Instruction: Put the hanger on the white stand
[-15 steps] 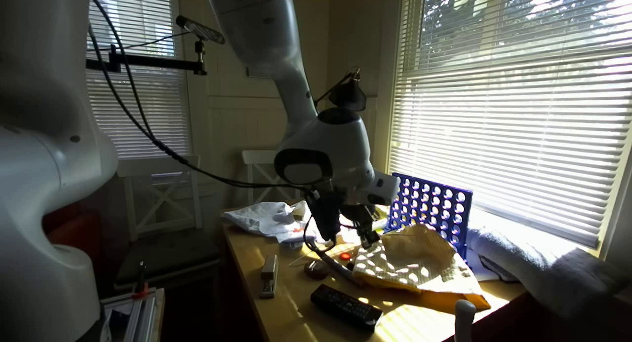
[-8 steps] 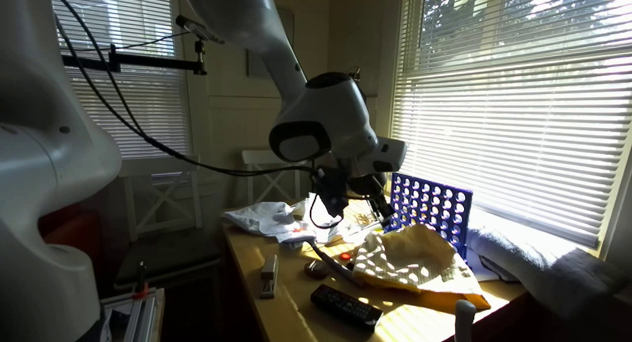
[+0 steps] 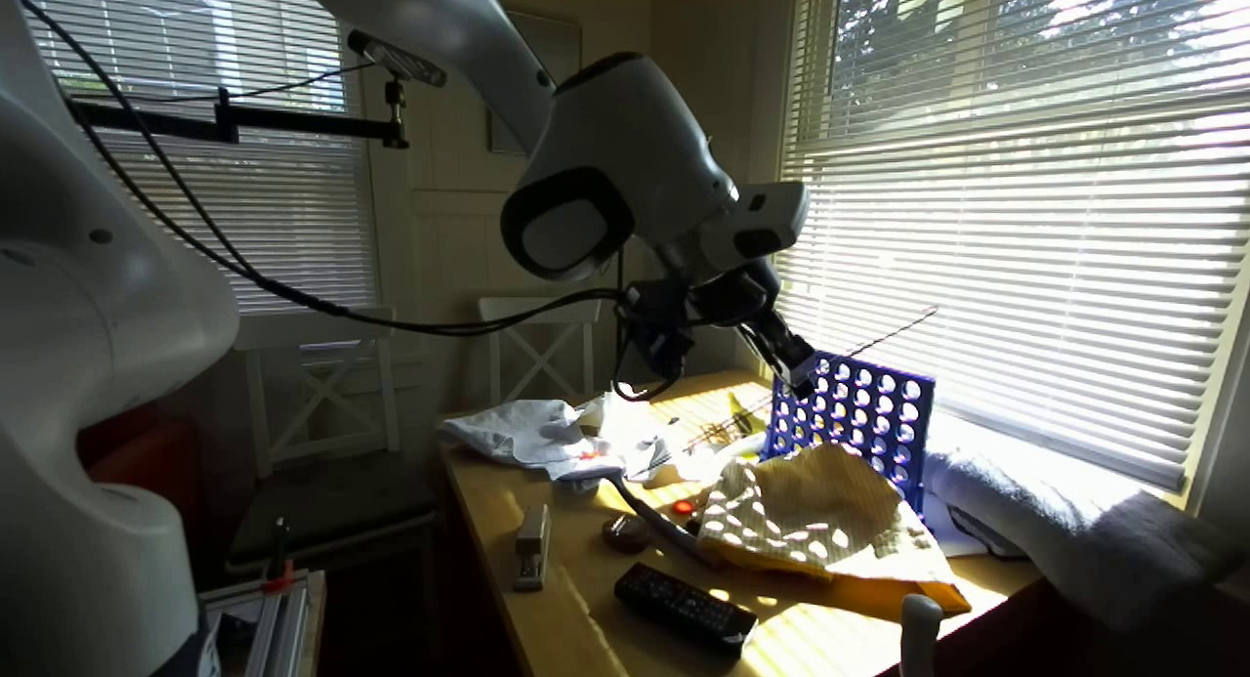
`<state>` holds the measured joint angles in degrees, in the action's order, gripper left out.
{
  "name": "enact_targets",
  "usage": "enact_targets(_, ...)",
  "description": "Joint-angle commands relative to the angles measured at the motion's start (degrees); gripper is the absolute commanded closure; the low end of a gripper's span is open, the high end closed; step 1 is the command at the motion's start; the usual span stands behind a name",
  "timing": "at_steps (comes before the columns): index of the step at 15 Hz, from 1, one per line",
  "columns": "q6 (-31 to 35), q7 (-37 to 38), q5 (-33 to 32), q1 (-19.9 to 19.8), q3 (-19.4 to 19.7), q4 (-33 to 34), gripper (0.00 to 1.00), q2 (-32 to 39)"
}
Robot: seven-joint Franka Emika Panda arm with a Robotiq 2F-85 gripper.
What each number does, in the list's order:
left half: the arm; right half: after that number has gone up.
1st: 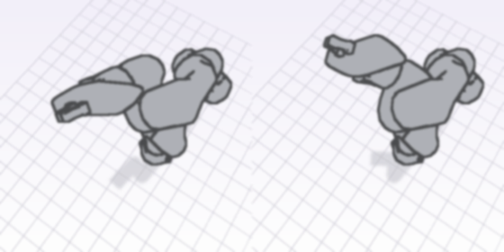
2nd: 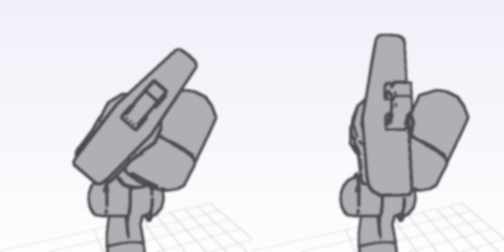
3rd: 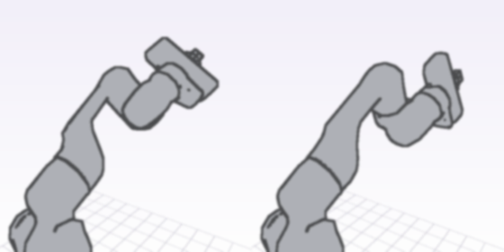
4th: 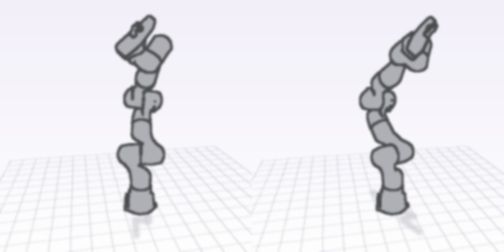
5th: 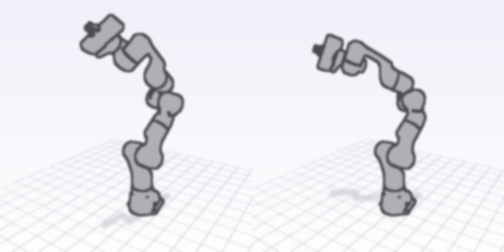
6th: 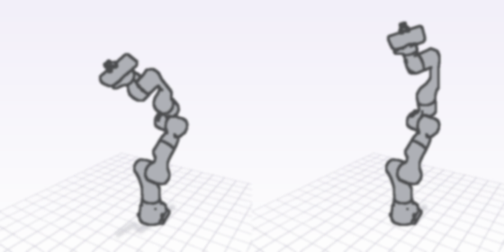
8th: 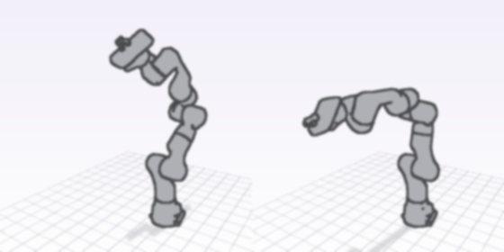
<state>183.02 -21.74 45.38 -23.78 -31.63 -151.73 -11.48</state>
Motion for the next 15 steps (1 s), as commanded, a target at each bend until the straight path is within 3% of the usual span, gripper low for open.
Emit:
enact_targets(1, 0.97, 3.48, -2.43, 2.15, 4.22, -4.32, 0.99, -7.98)
enact_targets(2, 1.52, 4.43, -3.23, 3.08, 5.79, -5.11, 0.99, -9.18)
enact_targets(7, 1.85, 4.92, -3.46, 0.50, 3.96, -8.01, 0.99, -16.08)
enact_targets(8, 1.31, 3.01, -1.86, -2.44, 1.65, -5.83, 0.99, -15.52)
enact_targets(15, -0.06, 3.46, 2.32, -12.67, -5.12, -5.88, 0.99, -24.93)
